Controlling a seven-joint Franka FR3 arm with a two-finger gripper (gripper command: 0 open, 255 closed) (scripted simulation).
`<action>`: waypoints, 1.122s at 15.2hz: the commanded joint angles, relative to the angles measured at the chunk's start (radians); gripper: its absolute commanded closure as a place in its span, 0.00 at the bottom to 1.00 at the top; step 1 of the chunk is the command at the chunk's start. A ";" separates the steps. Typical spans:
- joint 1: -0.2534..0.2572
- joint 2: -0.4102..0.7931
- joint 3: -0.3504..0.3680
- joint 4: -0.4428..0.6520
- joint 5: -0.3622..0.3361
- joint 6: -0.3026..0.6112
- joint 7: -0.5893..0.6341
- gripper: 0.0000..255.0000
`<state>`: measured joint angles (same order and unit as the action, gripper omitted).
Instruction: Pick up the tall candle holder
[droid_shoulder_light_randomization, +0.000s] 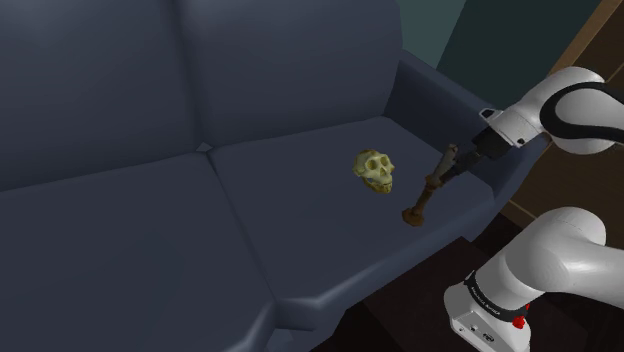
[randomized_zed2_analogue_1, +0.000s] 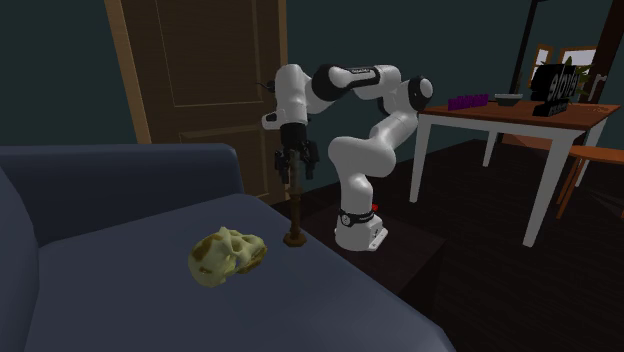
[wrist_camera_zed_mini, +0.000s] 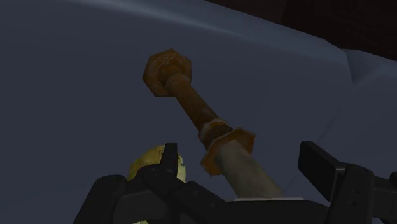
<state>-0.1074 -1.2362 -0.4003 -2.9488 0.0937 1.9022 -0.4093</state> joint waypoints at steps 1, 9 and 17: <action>-0.007 -0.002 -0.011 -0.028 -0.007 0.015 -0.013 0.00; -0.015 0.003 -0.023 -0.059 -0.014 0.046 -0.027 1.00; -0.010 -0.001 -0.014 -0.035 -0.008 0.022 -0.016 1.00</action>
<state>-0.1203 -1.2359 -0.4188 -2.9917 0.0824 1.9317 -0.4308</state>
